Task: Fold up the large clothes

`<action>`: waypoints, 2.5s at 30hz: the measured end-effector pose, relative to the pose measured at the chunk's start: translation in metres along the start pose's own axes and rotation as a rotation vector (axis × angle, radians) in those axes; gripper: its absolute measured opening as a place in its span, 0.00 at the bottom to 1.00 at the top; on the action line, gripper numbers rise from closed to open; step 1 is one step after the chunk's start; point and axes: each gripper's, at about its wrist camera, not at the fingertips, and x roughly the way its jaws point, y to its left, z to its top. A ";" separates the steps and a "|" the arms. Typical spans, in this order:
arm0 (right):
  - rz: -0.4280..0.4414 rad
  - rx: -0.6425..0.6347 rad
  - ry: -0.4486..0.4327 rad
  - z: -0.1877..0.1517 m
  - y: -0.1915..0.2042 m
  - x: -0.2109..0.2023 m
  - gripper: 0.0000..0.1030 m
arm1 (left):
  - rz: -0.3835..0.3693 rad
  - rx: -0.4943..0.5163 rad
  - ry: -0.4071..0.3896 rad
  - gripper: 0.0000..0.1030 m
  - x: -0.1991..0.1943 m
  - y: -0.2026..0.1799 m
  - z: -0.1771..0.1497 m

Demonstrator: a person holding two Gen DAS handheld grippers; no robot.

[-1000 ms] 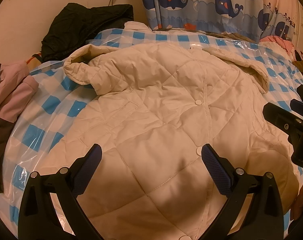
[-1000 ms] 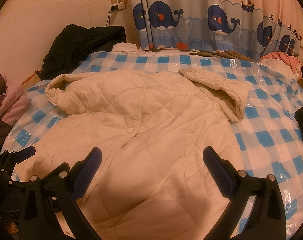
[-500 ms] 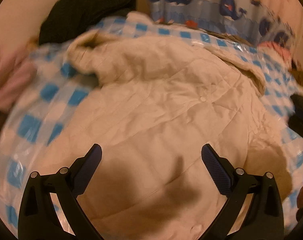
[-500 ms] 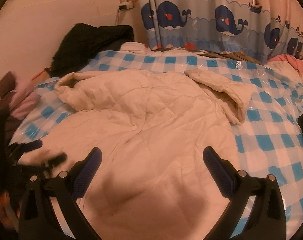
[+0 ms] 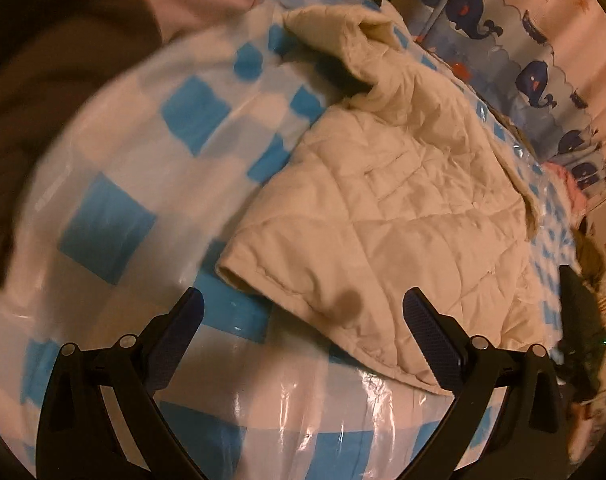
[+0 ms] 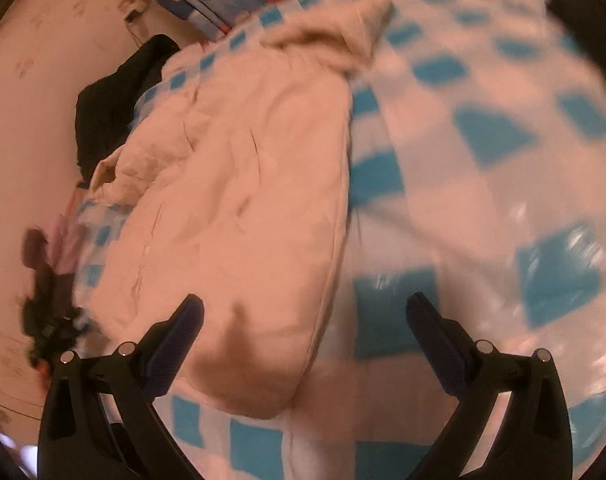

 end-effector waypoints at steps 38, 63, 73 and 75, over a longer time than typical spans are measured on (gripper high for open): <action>0.160 -0.382 0.078 -0.120 0.048 -0.124 0.22 | -0.182 0.190 0.147 0.12 -0.109 -0.043 -0.110; -0.707 -0.726 -0.166 0.118 0.155 0.093 0.90 | -0.280 0.255 -0.076 0.67 0.049 -0.261 0.004; -0.917 -0.641 -0.036 0.199 0.087 0.160 0.54 | -0.293 0.083 -0.085 0.78 0.081 -0.221 -0.002; -0.831 -0.537 -0.072 0.211 0.076 0.132 0.16 | -0.293 0.103 -0.102 0.79 0.075 -0.223 -0.004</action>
